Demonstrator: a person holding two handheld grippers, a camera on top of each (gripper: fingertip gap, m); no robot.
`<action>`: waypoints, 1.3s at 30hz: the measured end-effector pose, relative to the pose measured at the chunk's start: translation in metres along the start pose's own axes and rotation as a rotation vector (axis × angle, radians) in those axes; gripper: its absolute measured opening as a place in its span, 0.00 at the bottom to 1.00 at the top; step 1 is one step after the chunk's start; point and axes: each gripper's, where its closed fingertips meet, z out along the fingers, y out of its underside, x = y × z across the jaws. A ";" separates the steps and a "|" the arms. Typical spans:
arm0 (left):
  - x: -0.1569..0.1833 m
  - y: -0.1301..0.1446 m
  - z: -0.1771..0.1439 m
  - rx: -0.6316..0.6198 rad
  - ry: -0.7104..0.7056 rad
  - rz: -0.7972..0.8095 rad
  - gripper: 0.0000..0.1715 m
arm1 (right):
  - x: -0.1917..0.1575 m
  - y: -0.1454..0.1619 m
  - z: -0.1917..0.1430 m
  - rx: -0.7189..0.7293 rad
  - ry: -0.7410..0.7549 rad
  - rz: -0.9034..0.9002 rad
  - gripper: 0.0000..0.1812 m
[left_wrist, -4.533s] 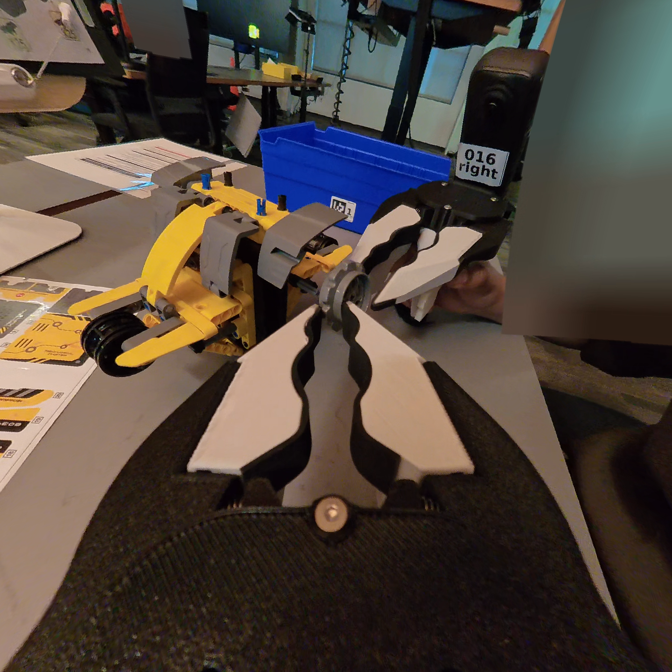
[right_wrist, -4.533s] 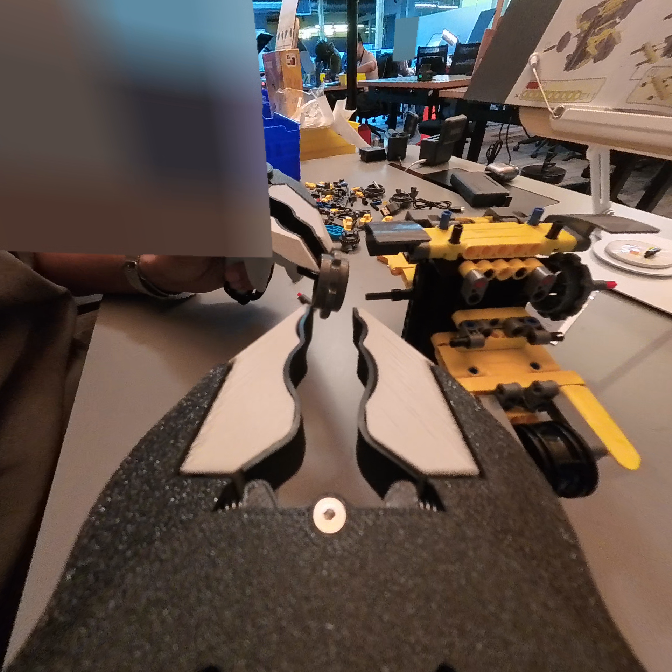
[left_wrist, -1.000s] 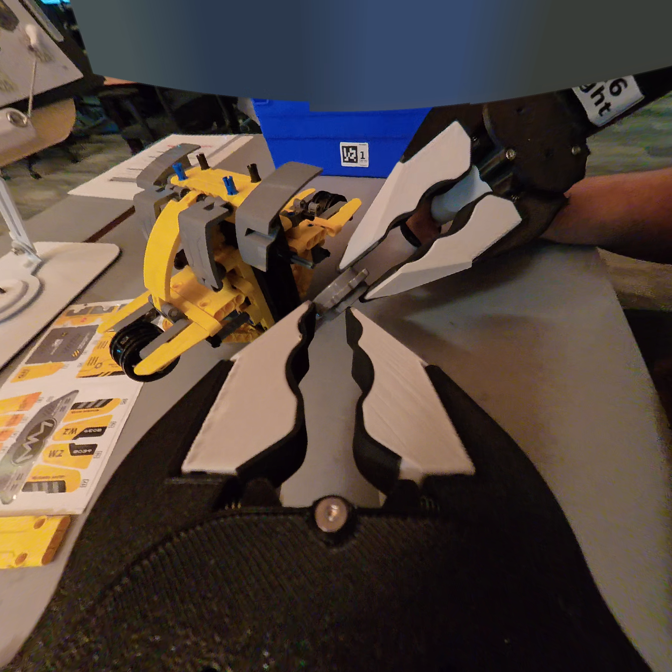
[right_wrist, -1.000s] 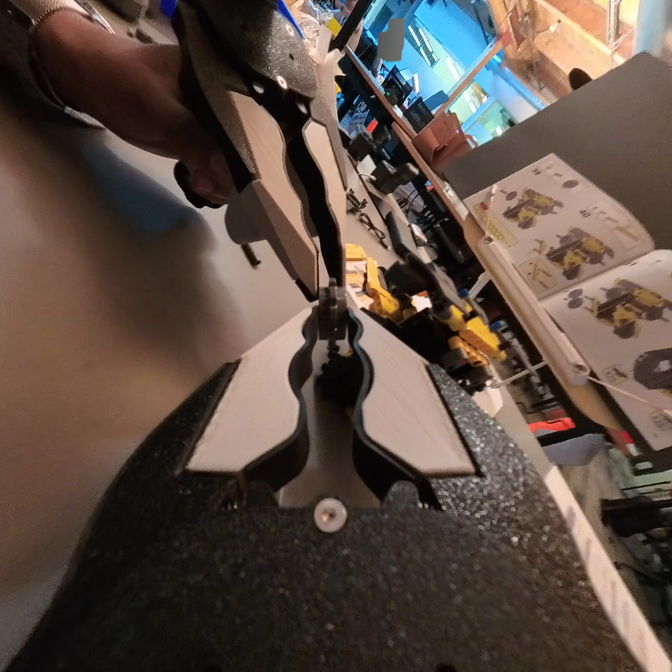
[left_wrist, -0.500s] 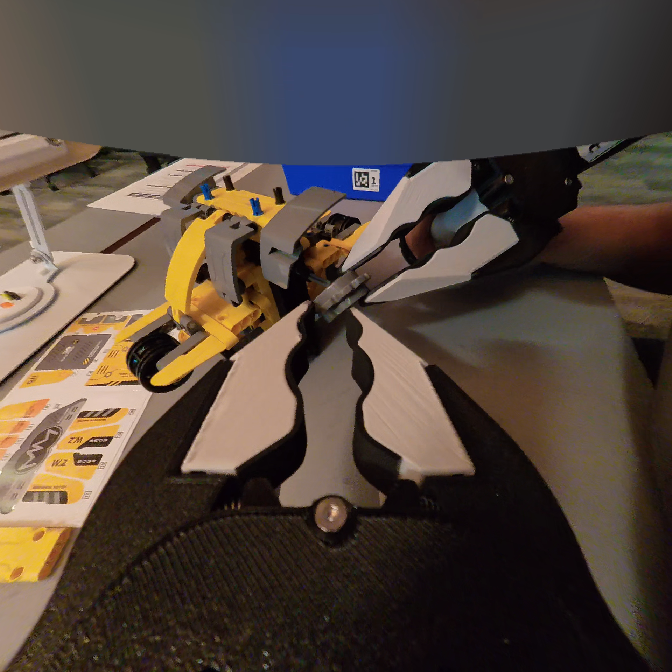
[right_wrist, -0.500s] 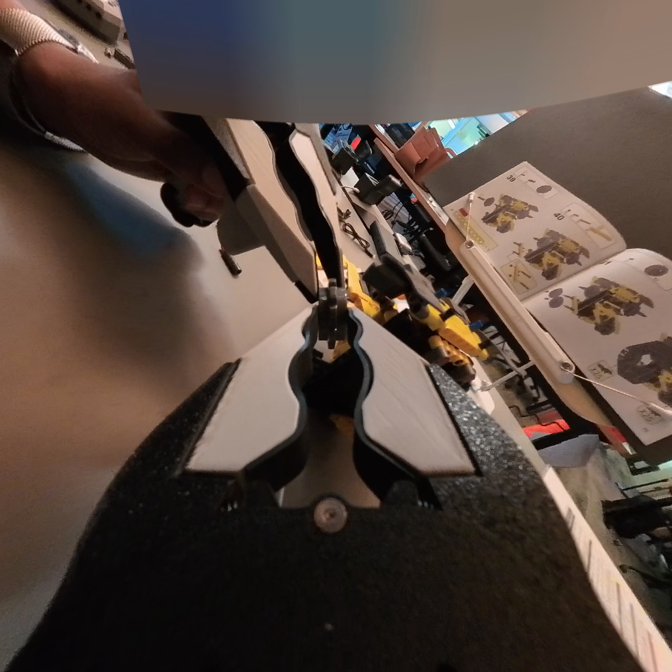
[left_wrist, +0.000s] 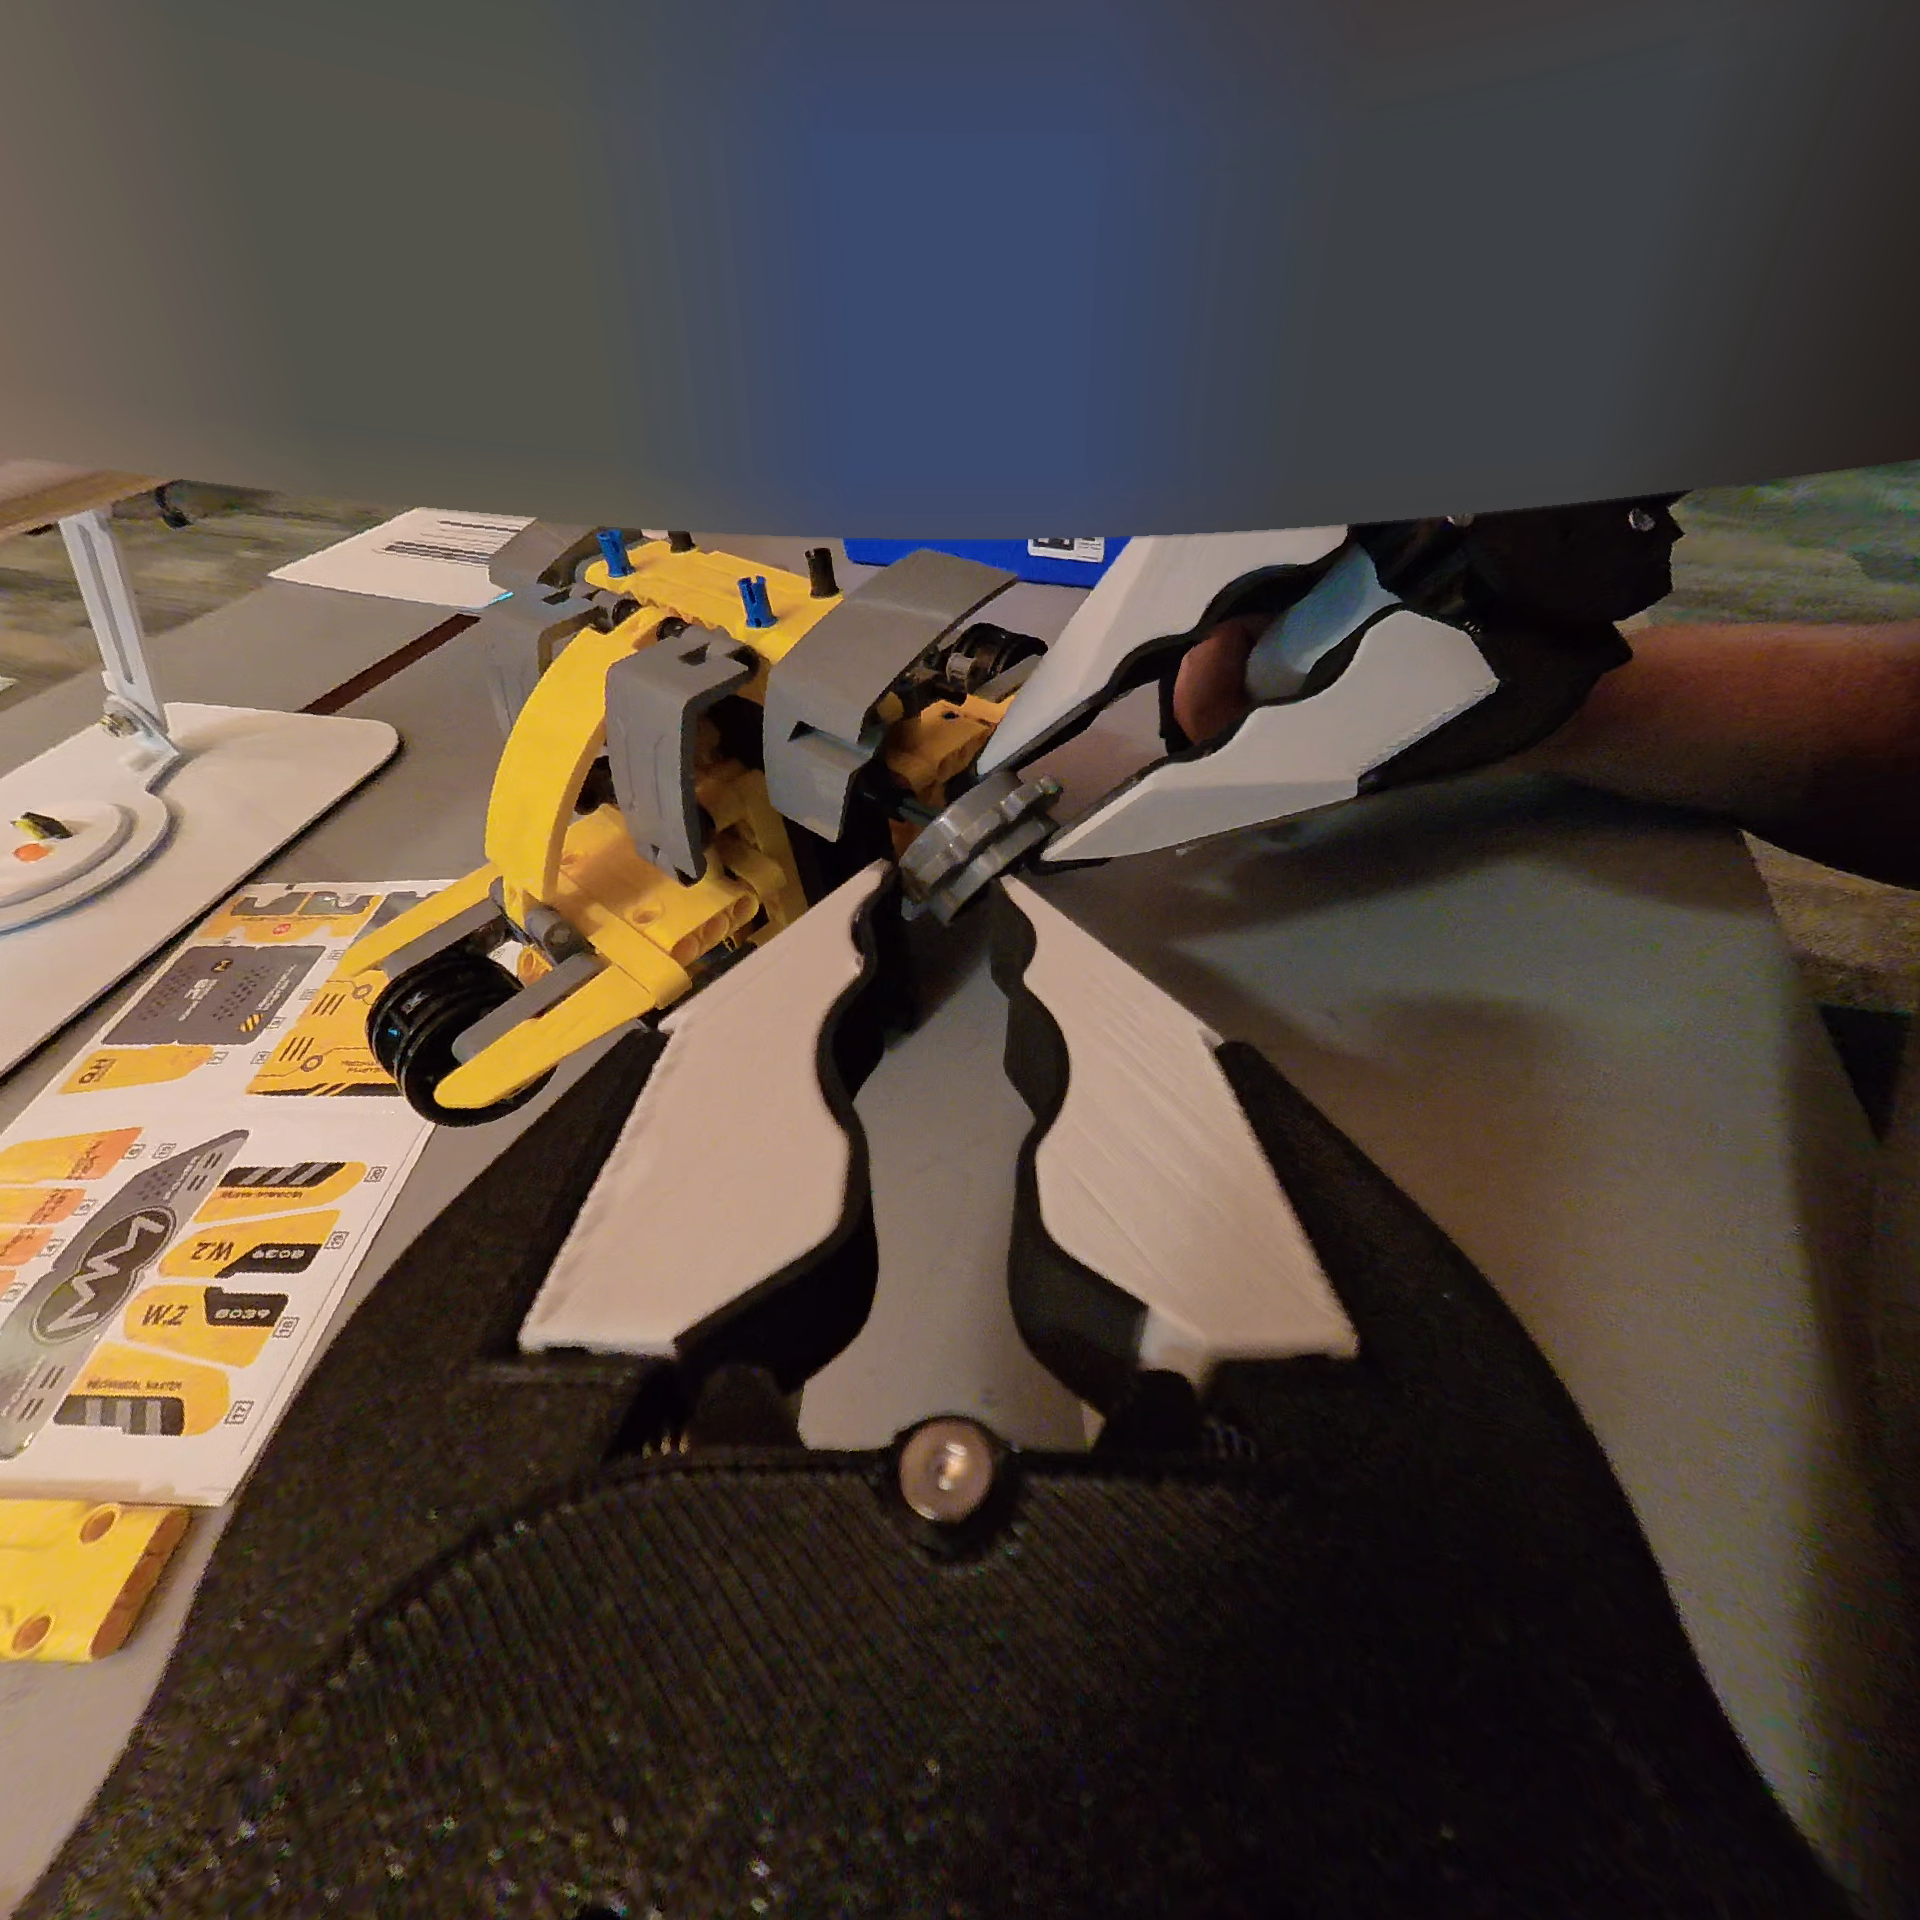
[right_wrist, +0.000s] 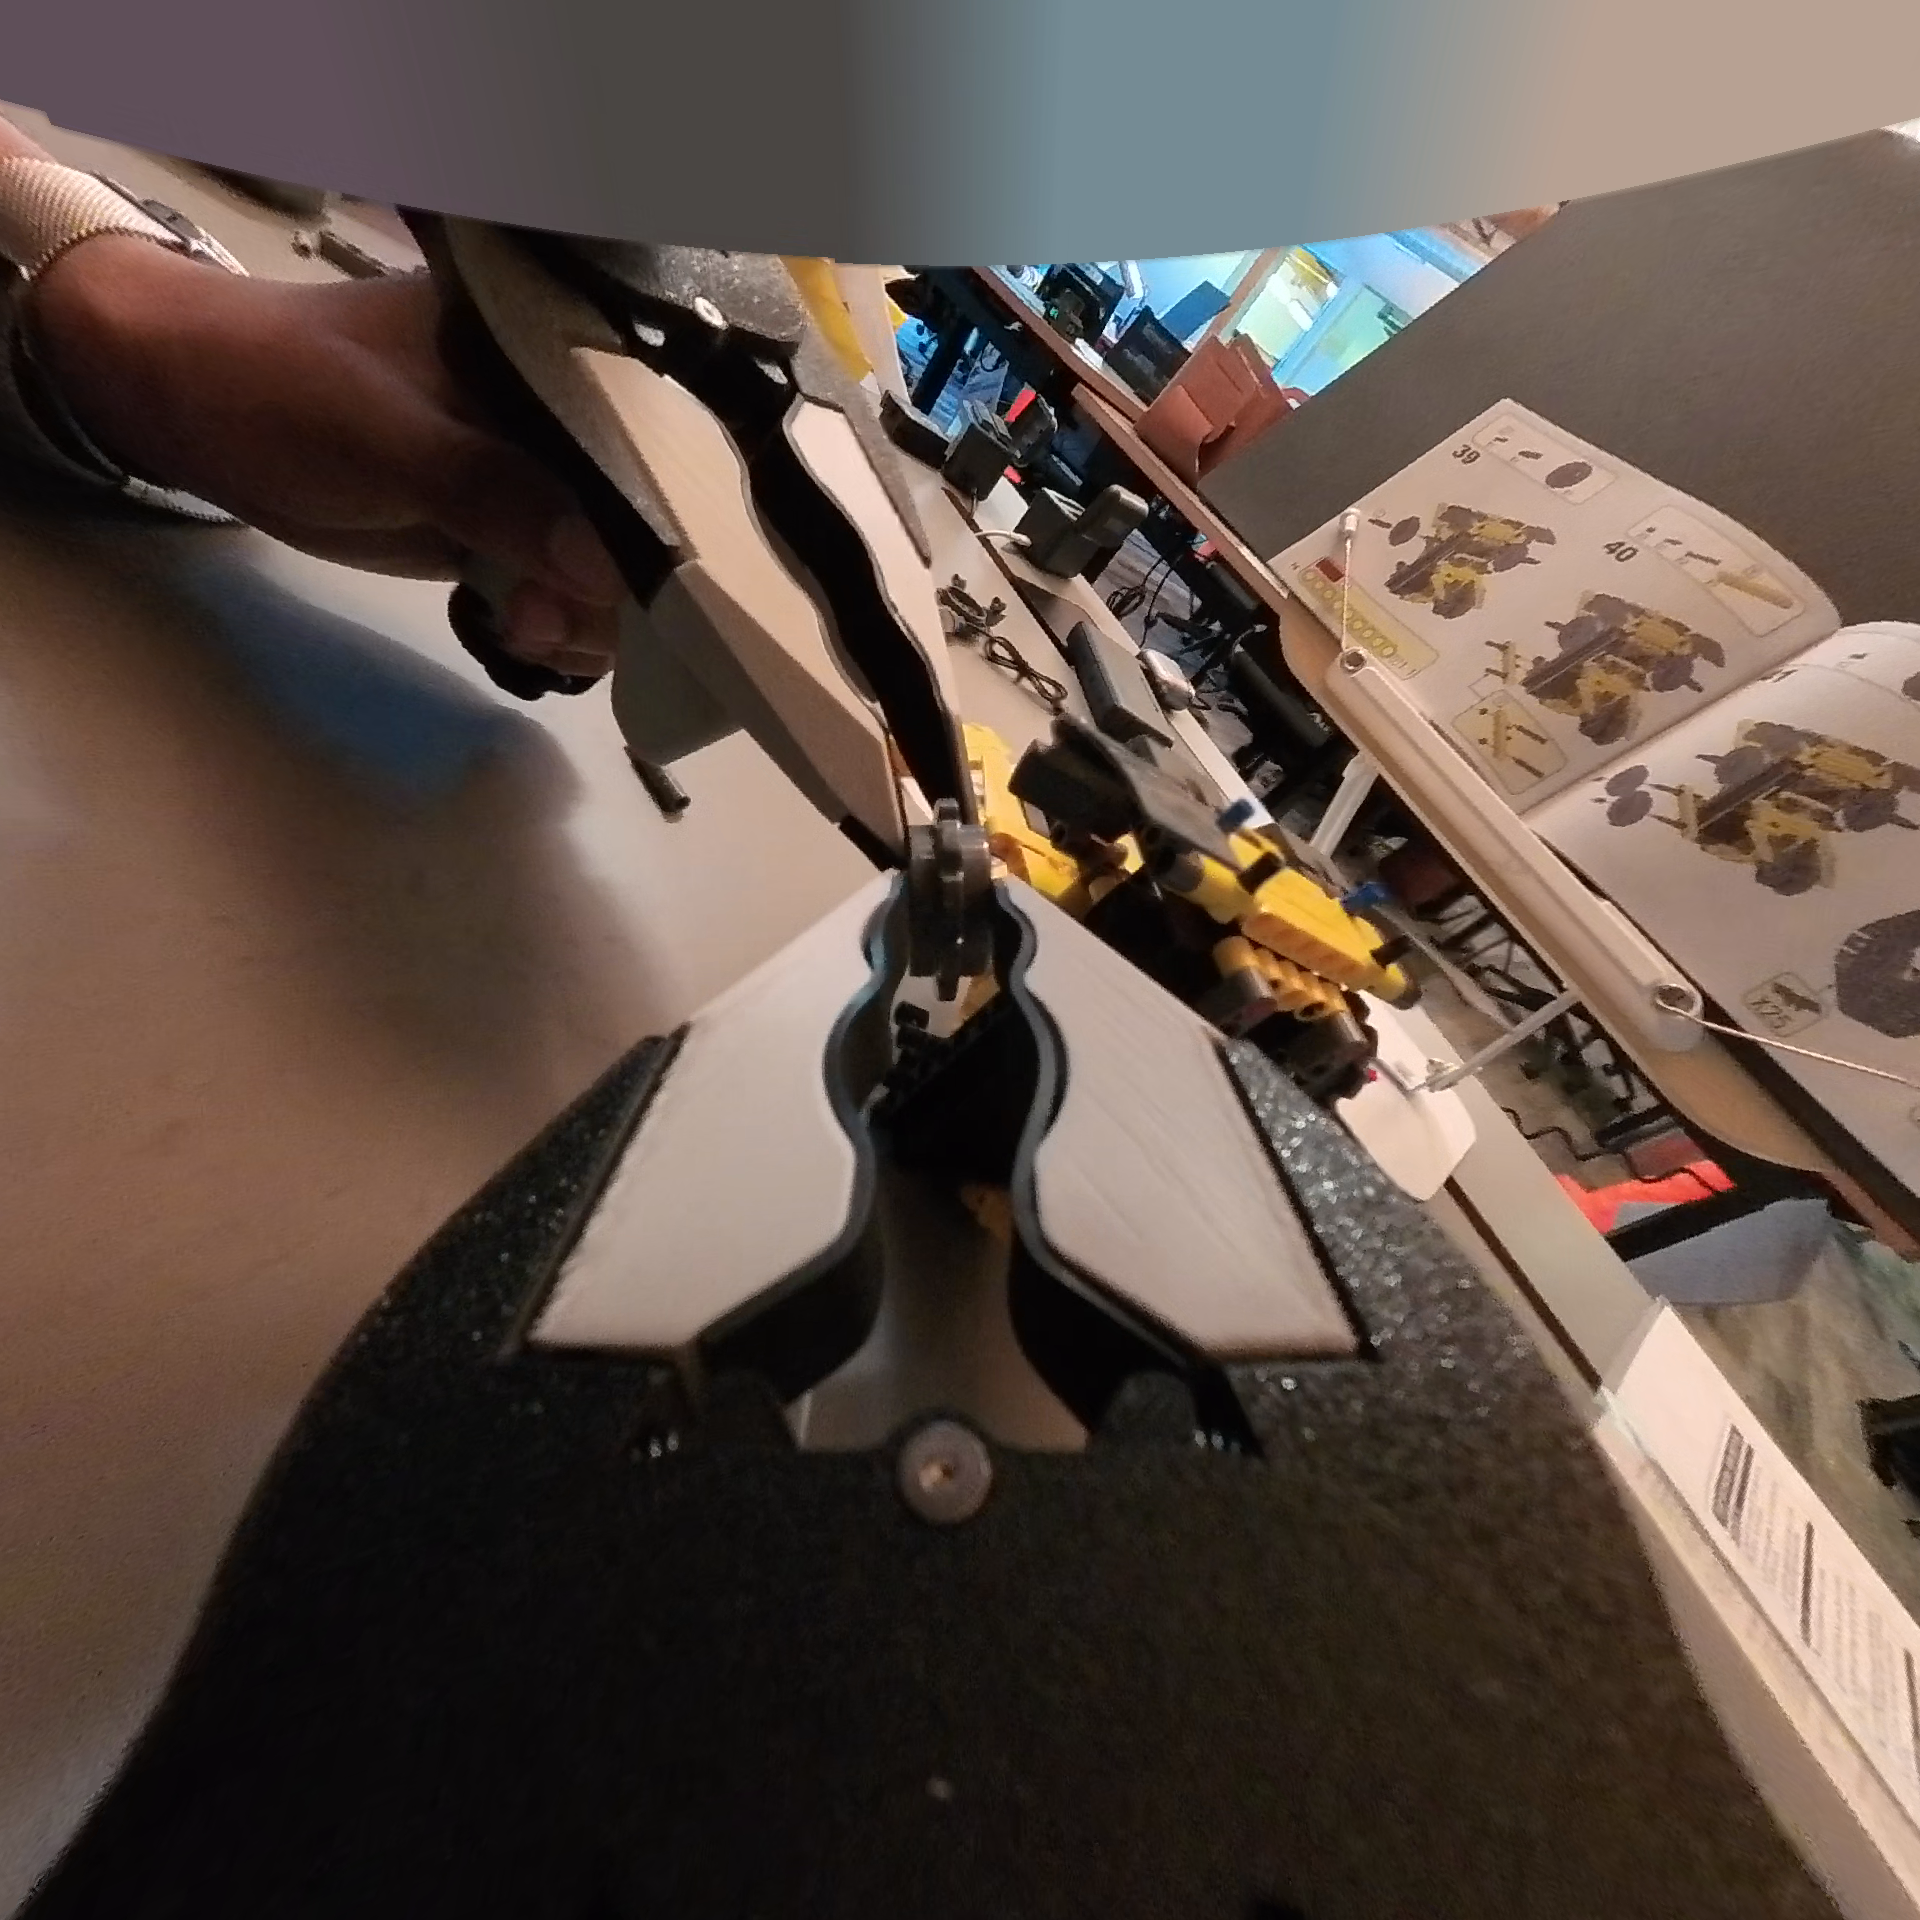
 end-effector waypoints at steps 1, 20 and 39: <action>0.000 -0.001 0.000 0.002 0.001 -0.002 0.08 | 0.000 0.000 0.000 0.003 -0.003 0.011 0.08; -0.001 0.000 0.002 0.002 -0.004 -0.020 0.07 | 0.004 -0.001 0.001 0.006 -0.001 0.066 0.08; -0.005 -0.003 0.003 0.018 -0.015 -0.064 0.05 | 0.009 0.000 -0.001 -0.003 0.019 0.083 0.09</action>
